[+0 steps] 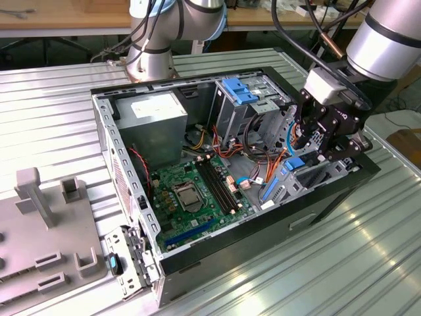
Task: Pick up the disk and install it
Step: 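Insert the disk into the insertion slot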
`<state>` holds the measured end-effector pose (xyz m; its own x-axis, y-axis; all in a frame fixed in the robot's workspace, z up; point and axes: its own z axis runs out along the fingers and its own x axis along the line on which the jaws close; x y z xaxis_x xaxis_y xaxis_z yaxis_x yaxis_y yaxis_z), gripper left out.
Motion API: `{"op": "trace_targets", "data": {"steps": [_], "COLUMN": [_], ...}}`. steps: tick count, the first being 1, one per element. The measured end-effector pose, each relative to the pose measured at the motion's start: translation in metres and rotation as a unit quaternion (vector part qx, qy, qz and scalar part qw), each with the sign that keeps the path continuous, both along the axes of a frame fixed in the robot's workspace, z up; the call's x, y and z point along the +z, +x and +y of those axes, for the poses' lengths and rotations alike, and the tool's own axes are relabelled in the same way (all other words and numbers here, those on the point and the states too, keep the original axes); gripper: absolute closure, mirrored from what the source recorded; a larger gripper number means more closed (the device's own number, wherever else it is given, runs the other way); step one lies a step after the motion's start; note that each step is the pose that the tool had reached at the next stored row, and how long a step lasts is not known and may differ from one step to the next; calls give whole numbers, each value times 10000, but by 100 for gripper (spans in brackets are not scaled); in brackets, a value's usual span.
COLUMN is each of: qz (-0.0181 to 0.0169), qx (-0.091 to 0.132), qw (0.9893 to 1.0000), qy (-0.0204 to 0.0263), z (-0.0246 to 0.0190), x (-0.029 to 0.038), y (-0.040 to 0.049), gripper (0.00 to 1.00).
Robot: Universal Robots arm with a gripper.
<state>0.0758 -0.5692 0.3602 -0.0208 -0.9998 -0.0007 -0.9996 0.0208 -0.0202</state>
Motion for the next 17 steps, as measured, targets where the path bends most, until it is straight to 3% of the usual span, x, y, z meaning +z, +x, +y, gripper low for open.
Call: {"op": "trace_targets", "data": {"steps": [6,8,9,10,11,17], "qz": [0,0,0,0,0,0], "qx": [0,0,0,-1,0,0], "qw": [10000,10000,10000,10000,10000,10000], "qy": [1,1,1,1,1,1], "z": [0,0,0,0,0,0], "x": [-8,-11,-11,-13,-14,-21], "y": [0,0,0,0,0,0], "gripper": [57,70,70,82,88,89]}}
